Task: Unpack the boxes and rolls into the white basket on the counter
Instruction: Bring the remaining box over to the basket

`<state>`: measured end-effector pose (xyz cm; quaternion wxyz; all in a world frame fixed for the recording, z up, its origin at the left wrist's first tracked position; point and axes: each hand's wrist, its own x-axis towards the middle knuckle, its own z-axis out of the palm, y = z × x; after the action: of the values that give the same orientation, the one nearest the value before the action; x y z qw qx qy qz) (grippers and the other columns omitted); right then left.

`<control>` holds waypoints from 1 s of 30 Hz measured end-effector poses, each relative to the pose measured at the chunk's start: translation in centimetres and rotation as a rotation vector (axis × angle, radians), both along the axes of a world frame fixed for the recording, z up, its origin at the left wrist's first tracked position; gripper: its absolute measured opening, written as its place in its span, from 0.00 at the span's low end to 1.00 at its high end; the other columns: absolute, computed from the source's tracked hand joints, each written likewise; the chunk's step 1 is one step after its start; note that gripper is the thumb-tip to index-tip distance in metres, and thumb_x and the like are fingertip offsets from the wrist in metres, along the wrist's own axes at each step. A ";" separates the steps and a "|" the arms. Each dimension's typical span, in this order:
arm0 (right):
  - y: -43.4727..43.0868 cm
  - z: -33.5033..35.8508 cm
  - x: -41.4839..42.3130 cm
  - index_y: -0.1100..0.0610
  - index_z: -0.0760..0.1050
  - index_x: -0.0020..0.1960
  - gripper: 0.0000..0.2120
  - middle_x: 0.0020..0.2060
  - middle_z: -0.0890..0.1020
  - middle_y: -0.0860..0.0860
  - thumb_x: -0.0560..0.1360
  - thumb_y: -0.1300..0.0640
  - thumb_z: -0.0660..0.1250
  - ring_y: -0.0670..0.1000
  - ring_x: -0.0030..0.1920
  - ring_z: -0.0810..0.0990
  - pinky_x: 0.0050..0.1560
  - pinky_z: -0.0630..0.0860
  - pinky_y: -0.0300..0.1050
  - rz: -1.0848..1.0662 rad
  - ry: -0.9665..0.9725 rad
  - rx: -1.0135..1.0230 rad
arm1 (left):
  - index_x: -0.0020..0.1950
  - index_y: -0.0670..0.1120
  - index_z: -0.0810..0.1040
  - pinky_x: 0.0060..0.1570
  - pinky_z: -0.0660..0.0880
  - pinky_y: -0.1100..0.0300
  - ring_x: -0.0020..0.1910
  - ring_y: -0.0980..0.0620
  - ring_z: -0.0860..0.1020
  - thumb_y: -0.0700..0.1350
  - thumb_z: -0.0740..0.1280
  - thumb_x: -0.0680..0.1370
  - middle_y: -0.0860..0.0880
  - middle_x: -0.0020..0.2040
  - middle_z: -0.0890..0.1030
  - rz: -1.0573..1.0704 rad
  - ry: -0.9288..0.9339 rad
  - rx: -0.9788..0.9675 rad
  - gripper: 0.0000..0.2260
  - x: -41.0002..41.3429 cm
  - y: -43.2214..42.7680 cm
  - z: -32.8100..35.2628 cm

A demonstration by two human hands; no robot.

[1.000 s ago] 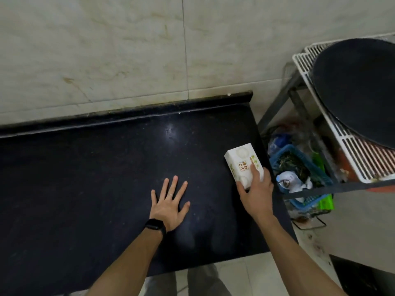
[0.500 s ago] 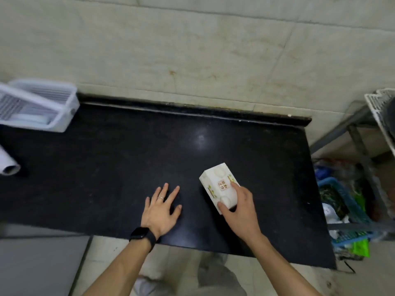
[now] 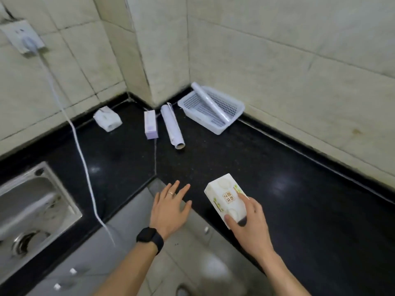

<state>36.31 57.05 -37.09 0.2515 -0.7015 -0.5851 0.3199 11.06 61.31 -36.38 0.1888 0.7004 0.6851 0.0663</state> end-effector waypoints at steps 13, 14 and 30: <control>15.1 -1.4 -7.1 0.46 0.61 0.77 0.37 0.74 0.64 0.53 0.72 0.42 0.72 0.58 0.68 0.70 0.67 0.72 0.56 -0.006 -0.090 -0.037 | 0.79 0.63 0.55 0.77 0.52 0.46 0.80 0.49 0.50 0.58 0.56 0.81 0.52 0.81 0.56 0.128 0.006 -0.065 0.25 -9.2 10.4 -1.6; 16.3 -1.6 -7.2 0.47 0.61 0.77 0.37 0.74 0.64 0.54 0.72 0.43 0.72 0.59 0.68 0.70 0.66 0.72 0.57 -0.002 -0.101 -0.053 | 0.79 0.63 0.55 0.77 0.52 0.46 0.80 0.49 0.50 0.58 0.56 0.81 0.51 0.81 0.56 0.135 0.007 -0.078 0.25 -9.1 11.3 -1.8; 29.2 -4.2 -8.7 0.49 0.55 0.80 0.38 0.75 0.59 0.57 0.76 0.44 0.69 0.63 0.69 0.66 0.67 0.70 0.58 -0.038 -0.181 -0.143 | 0.79 0.60 0.56 0.76 0.52 0.46 0.79 0.46 0.51 0.58 0.56 0.81 0.51 0.81 0.55 0.146 0.083 -0.274 0.26 -10.1 25.6 -6.6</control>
<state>27.66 86.26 -41.33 0.1529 -0.7548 -0.5675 0.2913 0.99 86.93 -42.95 0.2488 0.6186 0.7440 -0.0432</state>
